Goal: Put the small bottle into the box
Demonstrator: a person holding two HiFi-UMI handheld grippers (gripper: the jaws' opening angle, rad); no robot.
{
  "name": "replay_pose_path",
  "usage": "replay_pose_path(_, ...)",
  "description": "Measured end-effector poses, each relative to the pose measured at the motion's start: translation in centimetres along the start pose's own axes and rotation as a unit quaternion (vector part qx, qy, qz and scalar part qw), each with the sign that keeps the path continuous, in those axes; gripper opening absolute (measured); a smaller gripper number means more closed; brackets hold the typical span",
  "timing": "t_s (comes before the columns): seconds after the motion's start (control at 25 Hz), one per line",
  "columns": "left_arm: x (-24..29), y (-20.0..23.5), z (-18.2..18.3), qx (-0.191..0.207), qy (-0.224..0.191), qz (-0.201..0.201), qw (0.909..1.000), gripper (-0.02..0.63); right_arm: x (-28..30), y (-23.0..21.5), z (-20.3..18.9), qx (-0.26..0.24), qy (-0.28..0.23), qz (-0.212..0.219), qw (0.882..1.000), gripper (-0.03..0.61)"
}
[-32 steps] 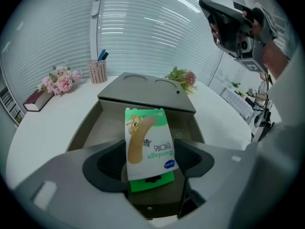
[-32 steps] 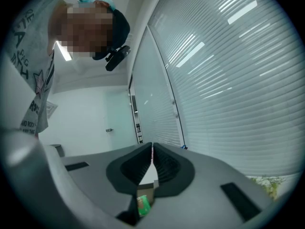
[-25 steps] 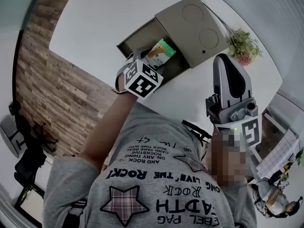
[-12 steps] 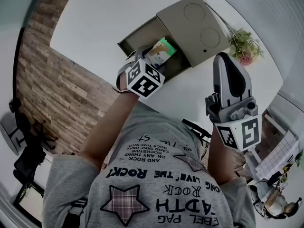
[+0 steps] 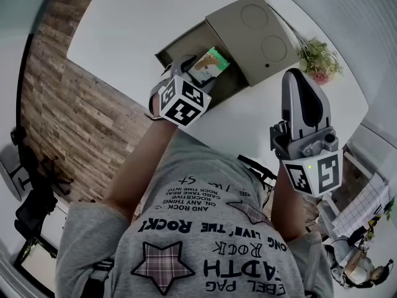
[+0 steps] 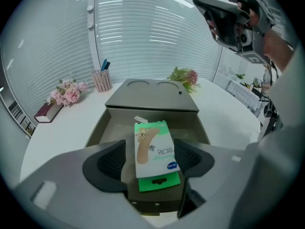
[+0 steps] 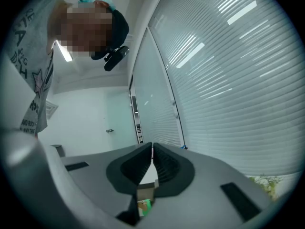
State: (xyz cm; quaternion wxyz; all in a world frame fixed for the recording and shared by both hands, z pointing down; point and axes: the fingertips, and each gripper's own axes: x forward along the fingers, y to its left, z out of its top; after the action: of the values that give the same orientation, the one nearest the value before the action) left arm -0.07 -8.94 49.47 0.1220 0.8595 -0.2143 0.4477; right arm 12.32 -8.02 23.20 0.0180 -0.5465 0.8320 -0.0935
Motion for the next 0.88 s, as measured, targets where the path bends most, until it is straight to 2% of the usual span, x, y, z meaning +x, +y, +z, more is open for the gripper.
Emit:
replay_pose_path(0.24,-2.0,0.7,0.1,-0.016,-0.032,0.03,0.9989,0.308,-0.2,0.8,0.1,-0.008,-0.001,0.01,1.0,0.015)
replay_pose_path(0.56,-4.6,1.5,-0.4,-0.035,-0.06,0.057,0.996,0.161,-0.9,1.3,1.0,-0.018,-0.009,0.021,1.0,0.015)
replay_pose_path(0.76,-7.4,2.6,-0.1,-0.043,-0.117,0.104,0.9867,0.011,-1.4,1.4,1.3,-0.024,-0.012,0.025,0.999,0.015)
replay_pose_path(0.88,-9.4,3.5,0.3,-0.044,-0.155,0.13,0.9783,0.011,-1.4,1.3,1.1,-0.027,-0.009,0.022,0.999,0.015)
